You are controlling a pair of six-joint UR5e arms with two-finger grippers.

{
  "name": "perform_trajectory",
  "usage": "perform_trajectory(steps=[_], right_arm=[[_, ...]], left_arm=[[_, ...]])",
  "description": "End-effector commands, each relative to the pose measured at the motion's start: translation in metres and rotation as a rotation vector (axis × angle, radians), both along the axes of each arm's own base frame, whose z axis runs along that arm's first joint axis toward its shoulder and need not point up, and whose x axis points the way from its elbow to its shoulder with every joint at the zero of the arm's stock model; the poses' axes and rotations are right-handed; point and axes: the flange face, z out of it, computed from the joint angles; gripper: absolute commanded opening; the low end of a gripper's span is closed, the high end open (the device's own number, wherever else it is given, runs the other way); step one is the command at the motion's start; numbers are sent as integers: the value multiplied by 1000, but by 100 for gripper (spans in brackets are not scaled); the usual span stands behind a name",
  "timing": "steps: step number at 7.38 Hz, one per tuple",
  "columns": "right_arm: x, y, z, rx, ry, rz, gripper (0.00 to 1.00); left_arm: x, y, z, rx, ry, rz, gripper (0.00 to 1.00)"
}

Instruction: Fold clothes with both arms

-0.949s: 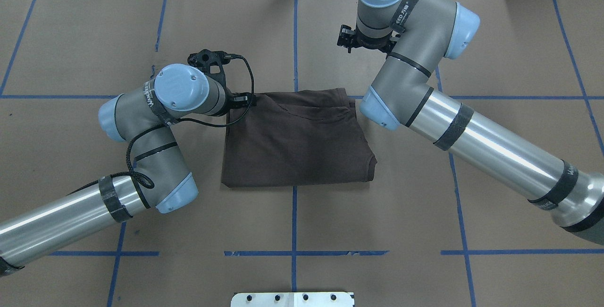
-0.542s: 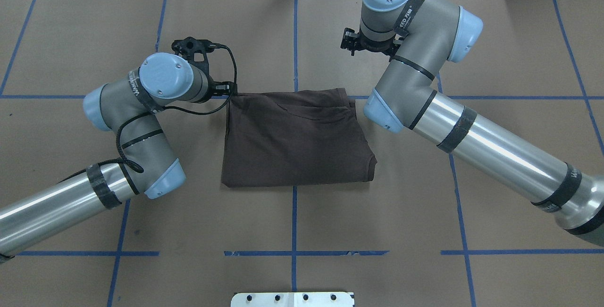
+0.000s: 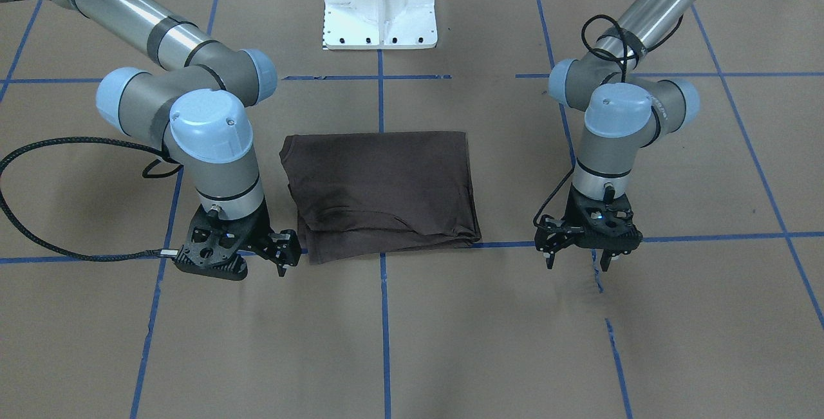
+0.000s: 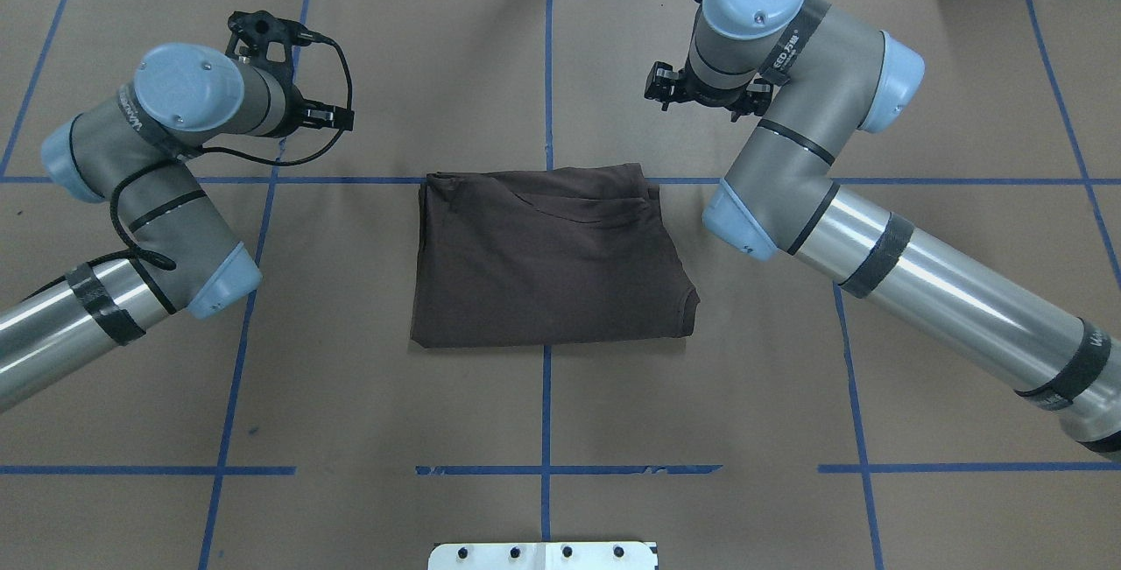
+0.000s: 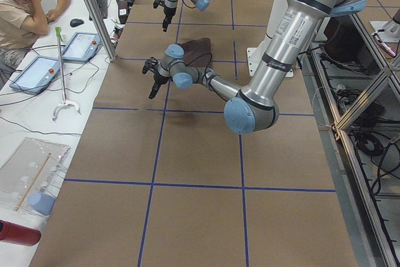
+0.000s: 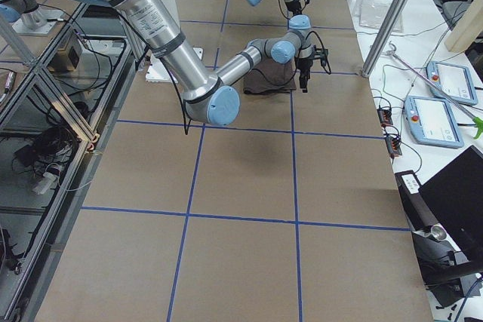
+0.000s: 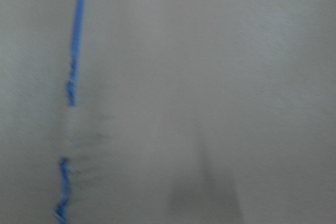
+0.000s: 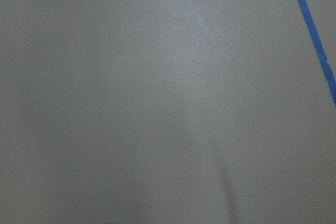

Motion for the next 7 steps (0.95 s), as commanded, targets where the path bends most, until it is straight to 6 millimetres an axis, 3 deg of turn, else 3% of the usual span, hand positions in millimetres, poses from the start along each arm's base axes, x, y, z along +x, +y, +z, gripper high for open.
perform_trajectory(steps=[1,3,4,5,6,7], right_arm=[[77,29,22,59,-43,-100,100],[220,69,68,78,-4,-232,100],[296,70,105,97,38,-303,100],[353,80,155,70,23,-366,100],[409,106,210,39,43,-365,100],[445,143,262,8,74,-393,100]], left_arm=[[-63,28,-21,35,15,89,100],[-198,52,-16,86,-120,231,100],[-275,56,-2,30,-66,230,100],[-326,66,32,-90,19,224,100],[-341,93,78,-170,16,218,100],[-346,102,101,-219,6,218,100]])
